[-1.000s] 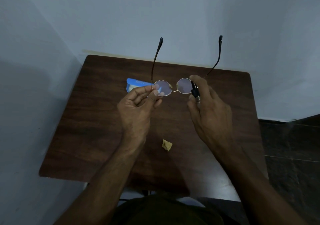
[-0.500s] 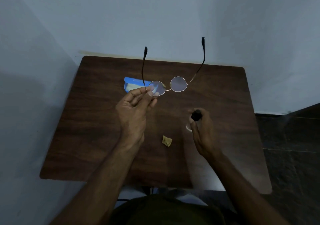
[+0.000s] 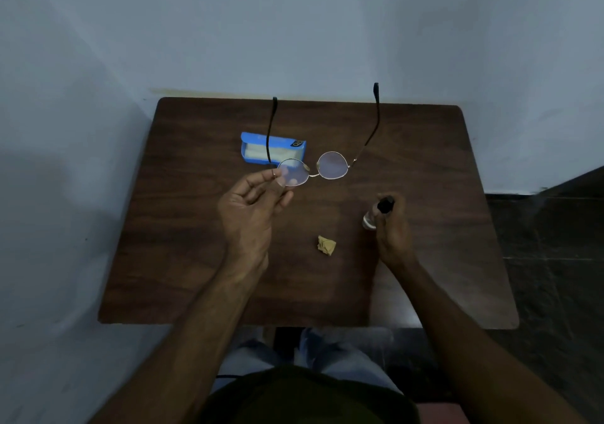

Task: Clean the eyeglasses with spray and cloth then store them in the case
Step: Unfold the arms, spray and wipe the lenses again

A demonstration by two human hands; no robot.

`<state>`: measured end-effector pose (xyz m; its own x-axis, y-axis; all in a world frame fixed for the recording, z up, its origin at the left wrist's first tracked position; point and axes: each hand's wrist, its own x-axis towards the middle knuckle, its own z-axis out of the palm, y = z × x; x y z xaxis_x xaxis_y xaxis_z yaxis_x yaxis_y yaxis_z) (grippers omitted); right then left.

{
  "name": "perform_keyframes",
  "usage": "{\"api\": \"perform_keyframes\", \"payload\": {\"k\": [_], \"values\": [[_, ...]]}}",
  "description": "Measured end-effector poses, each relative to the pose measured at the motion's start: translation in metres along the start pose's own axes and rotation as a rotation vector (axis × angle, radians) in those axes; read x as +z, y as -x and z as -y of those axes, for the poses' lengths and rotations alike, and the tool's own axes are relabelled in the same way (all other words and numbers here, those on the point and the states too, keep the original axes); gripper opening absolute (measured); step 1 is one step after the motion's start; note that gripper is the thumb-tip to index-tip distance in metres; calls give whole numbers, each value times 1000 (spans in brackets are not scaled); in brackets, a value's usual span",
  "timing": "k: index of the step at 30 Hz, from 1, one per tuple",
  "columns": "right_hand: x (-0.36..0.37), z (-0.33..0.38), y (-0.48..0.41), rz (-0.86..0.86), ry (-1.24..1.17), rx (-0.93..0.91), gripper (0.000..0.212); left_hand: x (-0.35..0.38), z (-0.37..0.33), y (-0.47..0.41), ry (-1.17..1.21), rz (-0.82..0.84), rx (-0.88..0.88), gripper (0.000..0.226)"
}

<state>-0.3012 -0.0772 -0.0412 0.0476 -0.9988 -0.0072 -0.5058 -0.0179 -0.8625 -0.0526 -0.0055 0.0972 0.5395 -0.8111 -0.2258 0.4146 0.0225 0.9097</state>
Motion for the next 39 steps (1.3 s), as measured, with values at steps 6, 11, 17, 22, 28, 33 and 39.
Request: {"api": "perform_keyframes", "payload": {"k": [6, 11, 17, 22, 28, 33, 39], "values": [[7, -3, 11, -1, -7, 75, 59, -15, -4, 7, -9, 33, -3, 14], [8, 1, 28, -43, 50, 94, 84, -23, -3, 12, -27, 45, -20, 11], [29, 14, 83, -273, 34, 344, 67, -28, -3, 17, -24, 54, -54, 12], [63, 21, 105, -37, 317, 146, 13, -36, -3, 18, -41, 66, -62, 22], [80, 20, 77, 239, 577, -223, 17, -46, -5, 16, -50, 49, -69, 18], [84, 22, 77, 286, 753, -178, 14, -50, -11, 11, -27, 45, -66, 21], [54, 120, 87, -77, 11, 53, 6, -51, -15, 11, -17, 31, -48, 21]]}}
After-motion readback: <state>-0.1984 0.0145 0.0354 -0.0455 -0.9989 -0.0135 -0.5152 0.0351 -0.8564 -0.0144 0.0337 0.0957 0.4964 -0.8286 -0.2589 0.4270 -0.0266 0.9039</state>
